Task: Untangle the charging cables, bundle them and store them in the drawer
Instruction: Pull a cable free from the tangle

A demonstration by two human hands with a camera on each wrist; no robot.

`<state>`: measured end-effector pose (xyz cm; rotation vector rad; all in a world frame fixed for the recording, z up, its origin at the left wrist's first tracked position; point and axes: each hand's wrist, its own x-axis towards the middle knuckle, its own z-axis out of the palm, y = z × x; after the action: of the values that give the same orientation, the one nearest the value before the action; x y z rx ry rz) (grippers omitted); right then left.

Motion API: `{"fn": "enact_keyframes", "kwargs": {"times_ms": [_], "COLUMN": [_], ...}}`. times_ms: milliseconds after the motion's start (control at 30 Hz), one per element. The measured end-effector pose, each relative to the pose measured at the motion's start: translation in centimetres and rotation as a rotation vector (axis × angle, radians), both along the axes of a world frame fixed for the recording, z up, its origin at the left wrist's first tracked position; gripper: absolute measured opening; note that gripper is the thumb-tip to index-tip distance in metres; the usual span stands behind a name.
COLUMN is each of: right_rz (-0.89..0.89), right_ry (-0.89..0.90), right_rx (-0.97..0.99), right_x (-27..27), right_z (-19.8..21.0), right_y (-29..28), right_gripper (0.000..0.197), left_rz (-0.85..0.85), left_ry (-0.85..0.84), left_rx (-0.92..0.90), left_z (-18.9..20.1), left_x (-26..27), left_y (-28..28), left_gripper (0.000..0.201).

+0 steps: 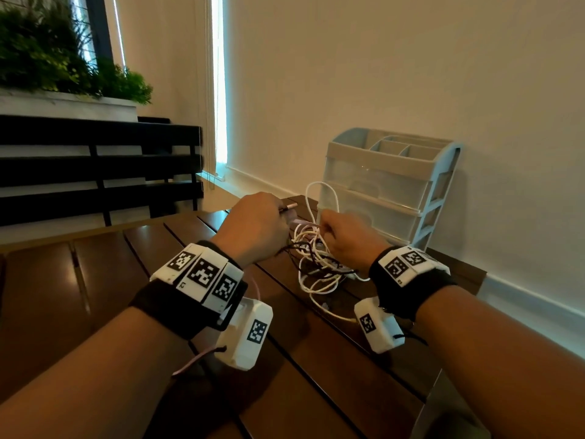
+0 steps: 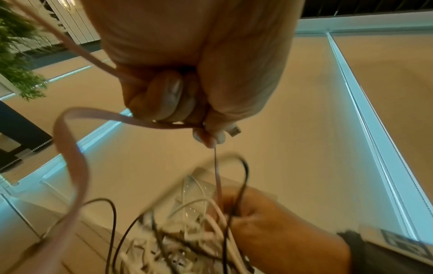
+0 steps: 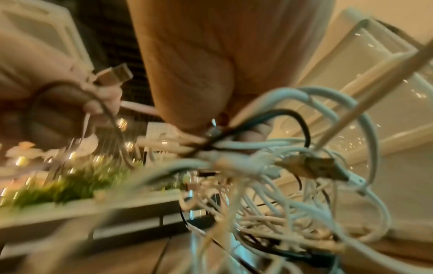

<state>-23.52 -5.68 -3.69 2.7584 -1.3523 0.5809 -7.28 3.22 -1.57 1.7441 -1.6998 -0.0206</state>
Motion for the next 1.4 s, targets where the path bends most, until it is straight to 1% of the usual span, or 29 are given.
{"fn": "enact_keyframes", "kwargs": {"times_ms": [33, 100, 133, 167, 200, 233, 300, 400, 467, 533, 567, 633, 667, 700, 767, 800, 833, 900, 933, 967, 1033, 1100, 1167, 1200, 1233, 1267, 1300, 1367, 1400], "right_rz": [0.012, 0.0, -0.022, -0.029, -0.047, -0.033, -0.012, 0.023, 0.079, 0.13, 0.151, 0.165, 0.168, 0.172, 0.21, 0.218, 0.206, 0.132, 0.093, 0.06, 0.02, -0.002, -0.036, -0.057, -0.062, -0.058, -0.042, 0.011, 0.032], "right_ry": [-0.002, 0.079, 0.142, 0.188, 0.215, 0.211, 0.166, 0.122, 0.081, -0.031, -0.072, -0.043, -0.047, -0.088, -0.229, -0.255, -0.211, -0.001, 0.083, 0.127, 0.147, 0.145, 0.18, 0.209, 0.229, 0.226, 0.192, 0.096, 0.041], "right_rx": [0.036, 0.072, 0.044, -0.024, -0.094, -0.147, -0.177, -0.157, -0.107, -0.022, -0.006, -0.034, -0.039, -0.017, 0.098, 0.162, 0.211, 0.255, 0.239, 0.206, 0.107, 0.034, 0.038, 0.063, 0.07, 0.049, -0.016, -0.217, -0.275], "right_x": [-0.2, -0.3, -0.2, 0.0, 0.3, 0.5, 0.8, 0.9, 1.0, 1.1, 1.3, 1.9, 2.2, 2.4, 2.4, 2.2, 1.9, 1.2, 1.0, 0.9, 0.7, 0.6, 0.5, 0.4, 0.2, 0.1, 0.1, 0.1, 0.1], "right_z": [0.1, 0.2, 0.3, 0.2, 0.4, 0.5, 1.1, 2.3, 2.7, 2.8, 2.8, 2.9, 2.9, 2.9, 2.8, 2.7, 2.4, 1.7, 1.5, 1.6, 2.2, 2.7, 2.9, 2.8, 2.7, 2.7, 2.8, 2.8, 2.7], "right_y": [-0.2, -0.1, 0.2, 0.4, 0.8, 0.8, 0.8, 1.3, 1.8, 2.4, 2.5, 2.6, 2.6, 2.7, 2.8, 2.8, 2.8, 2.4, 2.2, 2.0, 1.6, 1.4, 1.2, 1.2, 1.1, 1.2, 1.3, 1.3, 1.3], "right_gripper": [0.013, 0.018, 0.02, 0.017, 0.01, 0.004, 0.014, 0.01, 0.016, 0.02, 0.02, 0.018, 0.017, 0.016, 0.011, 0.01, 0.011, 0.01, 0.006, 0.003, 0.005, 0.002, 0.015, 0.019, 0.019, 0.015, 0.01, 0.003, 0.002], "left_rz": [0.005, 0.007, 0.004, 0.003, 0.007, 0.014, 0.046, 0.171, 0.226, 0.197, 0.152, 0.051, 0.008, -0.029, -0.067, -0.065, -0.058, -0.03, -0.012, 0.001, 0.009, 0.02, 0.044, 0.05, 0.053, 0.058, 0.071, 0.094, 0.103], "left_ry": [0.02, 0.06, 0.071, 0.076, 0.078, 0.073, 0.038, -0.07, -0.107, -0.087, -0.061, -0.012, -0.012, -0.03, -0.064, -0.064, -0.054, -0.038, -0.044, -0.056, -0.077, -0.083, -0.083, -0.071, -0.058, -0.06, -0.073, -0.102, -0.105], "left_rx": [-0.012, -0.026, -0.027, -0.029, -0.03, -0.032, -0.04, -0.07, -0.083, -0.099, -0.1, -0.056, -0.017, 0.012, 0.026, 0.023, 0.013, -0.021, -0.042, -0.065, -0.113, -0.135, -0.14, -0.144, -0.141, -0.133, -0.125, -0.137, -0.155], "left_z": [0.2, 0.3, 0.3, 0.3, 0.3, 0.4, 0.6, 0.6, 0.4, 0.3, 0.4, 0.5, 0.5, 0.3, -0.3, -0.4, -0.5, -0.5, -0.4, -0.4, -0.1, 0.3, 0.8, 1.1, 1.2, 1.3, 1.3, 1.2, 1.2], "left_x": [0.3, 0.8, 0.8, 0.8, 0.7, 0.7, 0.9, 1.7, 2.1, 2.0, 1.7, 0.9, 0.6, 0.3, 0.3, 0.4, 0.5, 0.6, 0.6, 0.5, 0.2, 0.3, 0.7, 0.9, 1.1, 1.2, 1.2, 1.1, 1.1], "left_y": [0.0, 0.0, 0.0, -0.1, -0.1, -0.2, -0.2, -0.1, -0.2, -0.1, 0.0, 0.1, 0.2, 0.2, 0.0, -0.1, -0.1, -0.1, 0.0, 0.0, 0.1, 0.2, 0.3, 0.4, 0.4, 0.4, 0.5, 0.5, 0.5], "left_gripper": [0.033, 0.035, 0.035, 0.034, 0.033, 0.033, 0.032, 0.026, 0.021, 0.021, 0.024, 0.032, 0.03, 0.024, 0.016, 0.015, 0.015, 0.019, 0.022, 0.023, 0.024, 0.028, 0.035, 0.038, 0.041, 0.041, 0.039, 0.034, 0.032]}}
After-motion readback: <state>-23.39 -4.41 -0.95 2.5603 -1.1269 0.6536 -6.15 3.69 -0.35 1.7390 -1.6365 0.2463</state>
